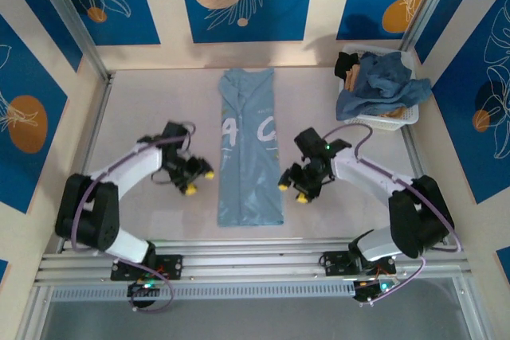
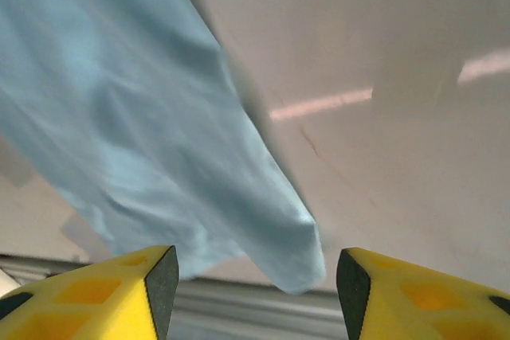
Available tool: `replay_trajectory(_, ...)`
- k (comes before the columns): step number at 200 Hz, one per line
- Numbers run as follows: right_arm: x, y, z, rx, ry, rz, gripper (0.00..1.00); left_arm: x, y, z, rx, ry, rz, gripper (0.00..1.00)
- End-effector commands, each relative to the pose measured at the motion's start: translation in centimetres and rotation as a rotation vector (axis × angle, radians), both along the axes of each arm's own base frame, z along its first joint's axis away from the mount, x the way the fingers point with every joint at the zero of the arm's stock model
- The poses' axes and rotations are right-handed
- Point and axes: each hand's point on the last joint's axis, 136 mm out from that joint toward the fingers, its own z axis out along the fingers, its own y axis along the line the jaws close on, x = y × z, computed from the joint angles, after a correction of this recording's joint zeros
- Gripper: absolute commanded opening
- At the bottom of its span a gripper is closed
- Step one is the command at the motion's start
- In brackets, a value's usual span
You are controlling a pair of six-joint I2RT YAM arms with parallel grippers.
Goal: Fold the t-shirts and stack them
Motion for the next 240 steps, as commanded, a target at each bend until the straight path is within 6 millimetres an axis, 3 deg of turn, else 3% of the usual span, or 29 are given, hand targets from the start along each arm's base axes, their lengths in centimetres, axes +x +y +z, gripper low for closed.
replay_trajectory(1, -2.9, 1.7, -0.4, 0.111, 0.087, 0.01, 0.58, -3.7, -2.1, 0.2, -0.155, 0.031, -0.006, 0.65)
replay_trajectory(25, -4.3, 2.7, -2.3, 0.153, 0.137, 0.019, 0.58, -4.6, -3.3, -0.8, -0.175, 0.025, 0.004, 0.64)
replay_trajectory(46, -4.2, 2.9, -2.8, 0.136, 0.132, 0.029, 0.58, -4.9, -4.4, -1.5, -0.175, 0.031, -0.013, 0.61)
replay_trajectory(82, -4.1, 2.9, -3.5, 0.112, 0.138, 0.022, 0.56, -7.2, -5.5, -2.9, -0.137, 0.079, -0.074, 0.54)
replay_trajectory(120, -4.2, 3.0, -4.4, 0.096, 0.144, 0.026, 0.53, -7.6, -7.7, -3.6, -0.139, 0.086, -0.135, 0.52)
replay_trajectory(148, -4.3, 3.6, -4.8, 0.1, 0.158, 0.038, 0.49, -7.4, -8.7, -4.2, -0.125, 0.084, -0.152, 0.42)
replay_trajectory(197, -4.9, 3.5, -5.6, 0.046, 0.183, 0.033, 0.25, -6.7, -9.2, -3.6, -0.121, 0.039, -0.148, 0.26)
replay_trajectory(240, -5.0, 3.7, -4.9, 0.051, 0.17, 0.035, 0.08, -6.6, -9.0, -2.3, -0.141, -0.001, -0.136, 0.14)
